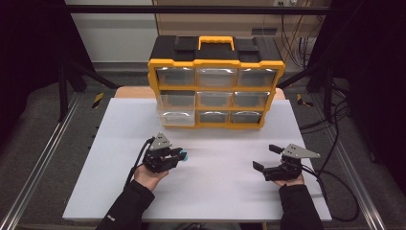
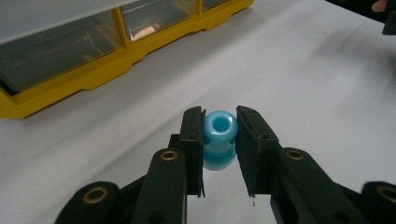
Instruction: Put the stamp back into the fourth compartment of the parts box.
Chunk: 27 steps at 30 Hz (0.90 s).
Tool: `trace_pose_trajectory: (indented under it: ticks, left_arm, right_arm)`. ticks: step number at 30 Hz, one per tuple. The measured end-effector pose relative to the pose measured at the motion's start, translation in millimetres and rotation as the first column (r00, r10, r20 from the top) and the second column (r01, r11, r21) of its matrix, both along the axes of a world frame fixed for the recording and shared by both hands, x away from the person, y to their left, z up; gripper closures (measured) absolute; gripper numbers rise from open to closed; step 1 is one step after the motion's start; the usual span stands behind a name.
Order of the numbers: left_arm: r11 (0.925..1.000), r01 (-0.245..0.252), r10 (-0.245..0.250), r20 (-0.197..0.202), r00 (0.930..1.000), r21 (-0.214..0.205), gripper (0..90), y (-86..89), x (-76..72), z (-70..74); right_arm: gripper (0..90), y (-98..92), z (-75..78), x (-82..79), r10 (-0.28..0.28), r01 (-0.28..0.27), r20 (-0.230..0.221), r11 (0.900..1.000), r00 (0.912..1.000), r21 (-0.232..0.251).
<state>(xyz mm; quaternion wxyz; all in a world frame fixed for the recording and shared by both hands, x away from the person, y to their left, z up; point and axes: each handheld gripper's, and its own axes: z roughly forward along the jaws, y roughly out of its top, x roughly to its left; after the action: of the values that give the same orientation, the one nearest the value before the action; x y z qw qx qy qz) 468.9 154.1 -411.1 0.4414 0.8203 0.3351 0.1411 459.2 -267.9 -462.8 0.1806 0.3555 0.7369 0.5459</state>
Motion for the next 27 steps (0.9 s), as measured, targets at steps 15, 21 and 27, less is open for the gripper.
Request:
trace_pose_trajectory:
  ticks: [15, 21, 27]
  left_arm:
    - [0.9998, -0.020, 0.021, 0.024, 0.9995, -0.009, 72.2, 10.9, -3.2, 16.7]
    - [0.9992, -0.035, 0.036, 0.032, 0.9988, -0.020, 72.2, 18.7, -3.1, 22.8]
    - [0.9988, -0.045, 0.045, 0.036, 0.9983, -0.021, 72.2, 23.4, -2.9, 26.6]
  right_arm:
    - [0.5, -0.1, -0.1, 0.1, 0.001, -0.001, -0.001, 1.0000, 1.0000, -0.001]
    - [0.5, 0.0, -0.3, 0.3, 0.000, 0.000, -0.002, 1.0000, 1.0000, -0.001]
    - [0.5, 0.3, -0.4, 0.4, 0.000, 0.000, -0.001, 1.0000, 1.0000, -0.002]
